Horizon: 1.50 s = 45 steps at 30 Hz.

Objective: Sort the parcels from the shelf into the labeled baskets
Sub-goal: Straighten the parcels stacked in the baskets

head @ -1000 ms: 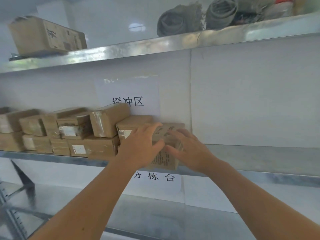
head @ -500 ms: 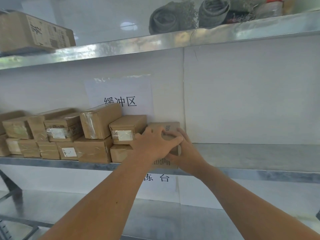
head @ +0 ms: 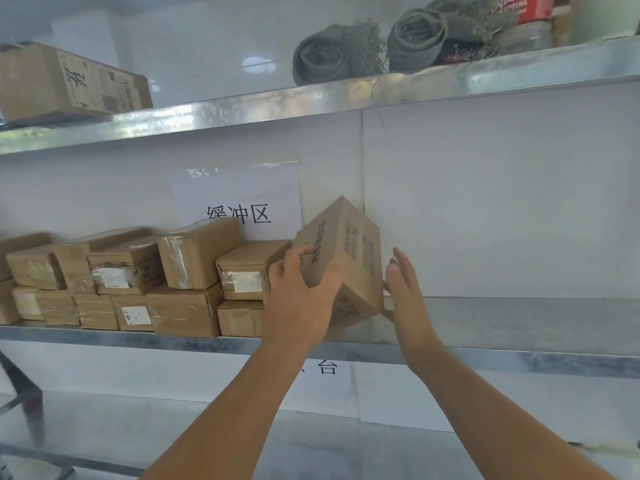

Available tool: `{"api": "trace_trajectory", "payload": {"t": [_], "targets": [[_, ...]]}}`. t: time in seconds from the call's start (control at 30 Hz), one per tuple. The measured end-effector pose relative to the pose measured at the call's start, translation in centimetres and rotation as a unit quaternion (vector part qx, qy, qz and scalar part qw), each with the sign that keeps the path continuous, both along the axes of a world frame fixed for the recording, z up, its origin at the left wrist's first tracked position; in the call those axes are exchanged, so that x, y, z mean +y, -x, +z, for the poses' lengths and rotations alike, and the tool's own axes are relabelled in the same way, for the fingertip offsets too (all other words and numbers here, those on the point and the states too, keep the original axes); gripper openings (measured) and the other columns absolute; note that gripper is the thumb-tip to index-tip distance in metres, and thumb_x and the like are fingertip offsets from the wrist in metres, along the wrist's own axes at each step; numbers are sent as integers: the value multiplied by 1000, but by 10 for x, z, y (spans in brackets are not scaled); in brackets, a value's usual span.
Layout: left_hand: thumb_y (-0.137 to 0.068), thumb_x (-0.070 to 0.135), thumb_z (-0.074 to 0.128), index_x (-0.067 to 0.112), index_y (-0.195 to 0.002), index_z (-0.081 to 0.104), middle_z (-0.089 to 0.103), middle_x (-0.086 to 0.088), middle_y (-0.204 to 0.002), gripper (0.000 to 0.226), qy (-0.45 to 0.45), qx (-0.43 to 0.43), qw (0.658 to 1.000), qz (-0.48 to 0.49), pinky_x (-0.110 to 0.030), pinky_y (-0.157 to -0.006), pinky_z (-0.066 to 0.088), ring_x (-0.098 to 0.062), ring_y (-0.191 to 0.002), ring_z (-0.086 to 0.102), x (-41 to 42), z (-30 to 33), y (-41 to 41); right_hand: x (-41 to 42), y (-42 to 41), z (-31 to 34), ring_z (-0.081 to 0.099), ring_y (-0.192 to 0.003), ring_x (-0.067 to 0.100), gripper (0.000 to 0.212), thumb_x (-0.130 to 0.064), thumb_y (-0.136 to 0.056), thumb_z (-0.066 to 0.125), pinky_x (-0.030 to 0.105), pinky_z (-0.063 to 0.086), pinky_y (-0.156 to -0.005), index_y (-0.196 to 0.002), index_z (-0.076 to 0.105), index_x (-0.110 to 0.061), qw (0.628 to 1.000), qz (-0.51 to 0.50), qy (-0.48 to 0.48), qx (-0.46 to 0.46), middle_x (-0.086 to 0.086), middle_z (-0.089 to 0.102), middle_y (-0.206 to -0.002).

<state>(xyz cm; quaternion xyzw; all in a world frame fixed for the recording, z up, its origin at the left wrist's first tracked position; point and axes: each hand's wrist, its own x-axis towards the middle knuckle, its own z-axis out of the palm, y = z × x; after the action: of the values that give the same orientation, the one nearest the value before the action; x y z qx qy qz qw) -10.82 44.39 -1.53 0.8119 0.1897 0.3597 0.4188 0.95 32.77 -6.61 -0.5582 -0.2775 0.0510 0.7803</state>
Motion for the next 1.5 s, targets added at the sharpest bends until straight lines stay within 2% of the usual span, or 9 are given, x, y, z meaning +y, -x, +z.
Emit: {"api": "trace_trajectory", "payload": {"t": [0.17, 0.33, 0.5, 0.63, 0.8, 0.87, 1.0, 1.2, 1.5], "targets": [[-108, 39, 41, 37, -126, 55, 63, 13, -110, 23, 105, -139, 978, -112, -8, -72, 50, 10, -94, 60, -30, 13, 11, -19, -10, 26, 62, -130, 37, 63, -74, -99, 40, 59, 55, -101, -143, 61, -35, 979, 169, -8, 115, 6, 62, -147], [-112, 41, 26, 46, -124, 58, 73, 7, -117, 35, 255, -125, 938, -201, -62, -94, 58, -16, -113, 67, -42, 4, 16, -46, 3, 39, 58, -137, 34, 70, -75, -99, 38, 60, 40, -117, -150, 57, -31, 960, 214, -59, 172, 8, 62, -148], [-108, 0, 36, 50, -136, 42, 65, 40, -105, 58, 59, -138, 976, -156, -13, -79, 55, 17, -100, 61, -36, -2, 22, -80, 24, 37, 75, -111, 25, 55, -55, -84, 70, 53, 63, -85, -136, 61, -38, 988, 110, -45, 97, 0, 75, -126], [-92, -17, 41, 52, -137, 48, 49, 40, -131, 82, -155, -140, 974, -93, -25, -95, 52, -2, -128, 55, -45, 2, 23, -101, 57, 40, 74, -72, 22, 27, -47, -92, 70, 33, 50, -48, -118, 62, -48, 998, 9, -13, 62, -3, 79, -97], [-110, 19, 44, 44, -131, 54, 69, 26, -121, 35, -41, -153, 959, -234, -18, -81, 58, -1, -118, 65, -77, 11, 33, -126, 81, 41, 79, -80, 15, 46, -33, -93, 75, 29, 57, -50, -129, 55, -52, 996, -83, -23, -21, -8, 80, -102], [-95, 46, 54, 61, -141, 37, 66, 25, -130, 51, 10, -146, 947, -284, -25, -81, 63, -5, -121, 66, -93, 11, 35, -136, 88, 41, 79, -88, 13, 54, -30, -94, 76, 29, 61, -59, -136, 51, -54, 992, -111, -3, -58, -10, 78, -111], [-95, 34, 60, 73, -145, 18, 54, 35, -141, 77, -51, -172, 933, -313, -33, -84, 64, -3, -121, 66, -122, 3, 30, -159, 100, 40, 74, -100, 5, 80, -48, -85, 78, 31, 64, -77, -146, 31, -68, 970, -212, 56, -103, -17, 69, -126], [-89, 44, 63, 68, -142, 33, 59, 22, -143, 66, -82, -163, 922, -341, -35, -82, 64, -10, -119, 68, -165, -17, 14, -211, 123, 35, 70, -90, -9, 106, -74, -60, 64, 16, 58, -61, -144, -1, -79, 932, -334, 117, -78, -32, 65, -113], [-89, 45, 63, 73, -137, 33, 59, 26, -137, 63, -44, -91, 882, -461, -27, -68, 65, -12, -113, 70, -267, -47, -21, -301, 126, -10, 56, -120, -4, 81, -67, -76, 61, 33, 59, -86, -145, 20, -76, 845, -496, 165, -114, -46, 43, -132]]}}
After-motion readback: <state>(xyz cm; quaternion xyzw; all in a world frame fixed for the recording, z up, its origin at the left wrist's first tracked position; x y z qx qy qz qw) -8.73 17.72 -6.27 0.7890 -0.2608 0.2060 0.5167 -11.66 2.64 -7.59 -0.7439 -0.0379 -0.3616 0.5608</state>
